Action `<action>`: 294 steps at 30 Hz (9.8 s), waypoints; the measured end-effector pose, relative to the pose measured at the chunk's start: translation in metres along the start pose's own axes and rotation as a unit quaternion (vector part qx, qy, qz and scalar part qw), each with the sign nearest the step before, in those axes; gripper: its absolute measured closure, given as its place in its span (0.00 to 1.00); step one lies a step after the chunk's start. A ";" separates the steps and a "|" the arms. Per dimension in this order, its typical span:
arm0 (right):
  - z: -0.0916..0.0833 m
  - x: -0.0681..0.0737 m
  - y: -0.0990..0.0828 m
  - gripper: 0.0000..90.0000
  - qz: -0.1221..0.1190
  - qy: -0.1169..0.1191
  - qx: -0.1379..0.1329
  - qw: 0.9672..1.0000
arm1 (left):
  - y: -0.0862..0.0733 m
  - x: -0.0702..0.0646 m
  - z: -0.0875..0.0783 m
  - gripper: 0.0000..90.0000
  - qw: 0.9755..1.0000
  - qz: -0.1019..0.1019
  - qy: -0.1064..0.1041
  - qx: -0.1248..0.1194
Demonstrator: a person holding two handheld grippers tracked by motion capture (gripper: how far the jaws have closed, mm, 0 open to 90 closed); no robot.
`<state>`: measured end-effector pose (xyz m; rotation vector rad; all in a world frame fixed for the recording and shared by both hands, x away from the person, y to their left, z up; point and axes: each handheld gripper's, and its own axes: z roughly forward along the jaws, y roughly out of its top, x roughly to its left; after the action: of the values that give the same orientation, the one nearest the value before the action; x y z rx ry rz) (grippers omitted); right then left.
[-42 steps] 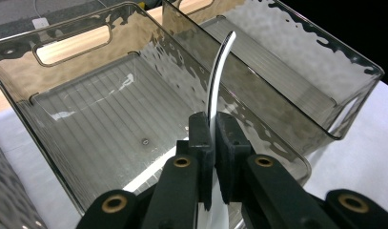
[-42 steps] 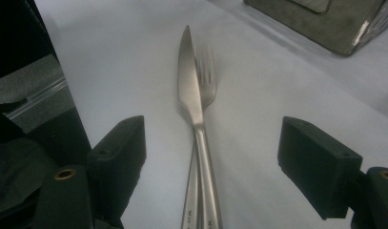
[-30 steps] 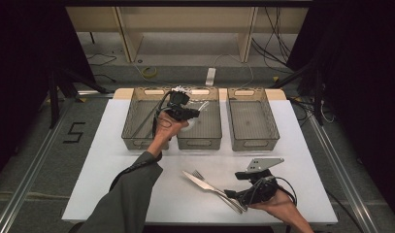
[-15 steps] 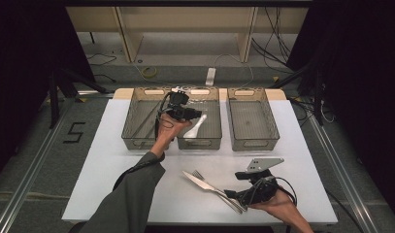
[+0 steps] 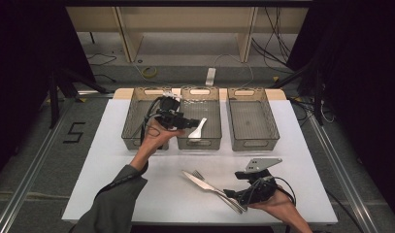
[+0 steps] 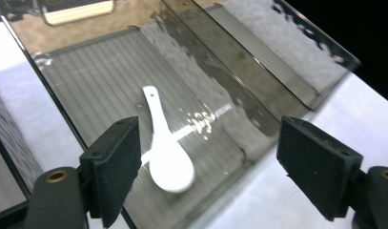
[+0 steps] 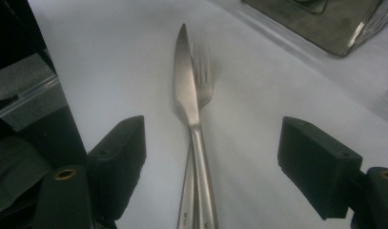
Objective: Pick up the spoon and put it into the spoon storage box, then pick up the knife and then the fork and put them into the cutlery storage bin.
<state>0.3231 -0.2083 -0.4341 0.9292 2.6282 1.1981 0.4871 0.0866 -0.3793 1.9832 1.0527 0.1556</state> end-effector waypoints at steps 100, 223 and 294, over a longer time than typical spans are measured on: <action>0.062 0.000 0.030 0.86 -0.034 0.025 0.252 0.967 | -0.140 -0.026 -0.100 0.18 0.992 0.090 -0.015 -0.090; -0.001 -0.104 0.138 0.90 -0.005 -0.099 0.124 0.987 | -0.140 -0.014 -0.112 0.18 0.987 0.052 0.009 -0.153; 0.029 -0.191 0.121 0.90 0.183 -0.198 0.105 0.957 | -0.140 -0.014 -0.112 0.18 0.986 0.059 0.011 -0.154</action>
<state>0.5453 -0.2378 -0.3959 1.5628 2.3482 0.6911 0.3395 0.1860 -0.4094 1.7653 0.8668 0.3820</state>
